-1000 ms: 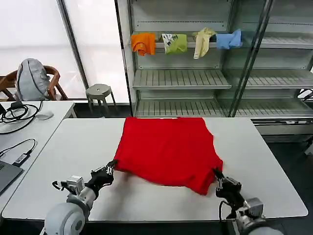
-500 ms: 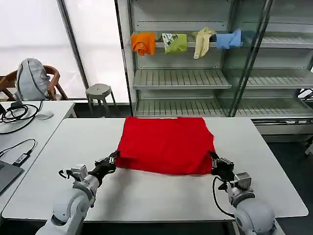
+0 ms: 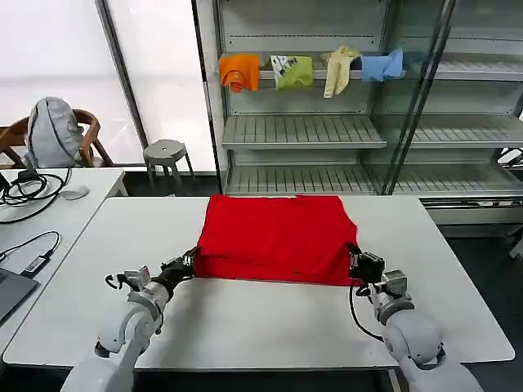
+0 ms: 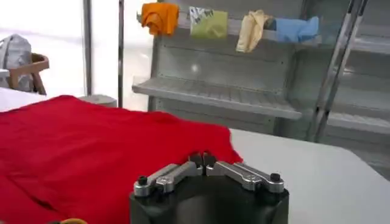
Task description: Fold and organize the clothes.
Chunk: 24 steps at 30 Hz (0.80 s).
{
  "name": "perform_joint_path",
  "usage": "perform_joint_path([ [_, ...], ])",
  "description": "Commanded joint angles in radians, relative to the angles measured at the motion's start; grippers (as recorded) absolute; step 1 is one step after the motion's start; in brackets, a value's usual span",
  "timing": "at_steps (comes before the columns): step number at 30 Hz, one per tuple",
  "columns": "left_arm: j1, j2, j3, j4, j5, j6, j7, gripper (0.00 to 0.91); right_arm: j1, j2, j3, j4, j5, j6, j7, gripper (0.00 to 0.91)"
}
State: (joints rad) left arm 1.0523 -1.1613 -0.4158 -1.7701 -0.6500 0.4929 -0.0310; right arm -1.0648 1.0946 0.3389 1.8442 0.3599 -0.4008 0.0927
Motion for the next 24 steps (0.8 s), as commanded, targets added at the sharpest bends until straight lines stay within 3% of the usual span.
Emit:
perform_joint_path([
  [1, -0.018, 0.003, -0.003, 0.039, -0.004, -0.004, 0.006, 0.010, 0.048, 0.005, -0.010, -0.048, -0.003, 0.003, -0.001, 0.000],
  [24, -0.071, 0.023, 0.056, 0.089, 0.044, -0.032, 0.047, 0.010, 0.094, 0.009, -0.022, -0.108, -0.007, 0.006, -0.043, 0.000],
])
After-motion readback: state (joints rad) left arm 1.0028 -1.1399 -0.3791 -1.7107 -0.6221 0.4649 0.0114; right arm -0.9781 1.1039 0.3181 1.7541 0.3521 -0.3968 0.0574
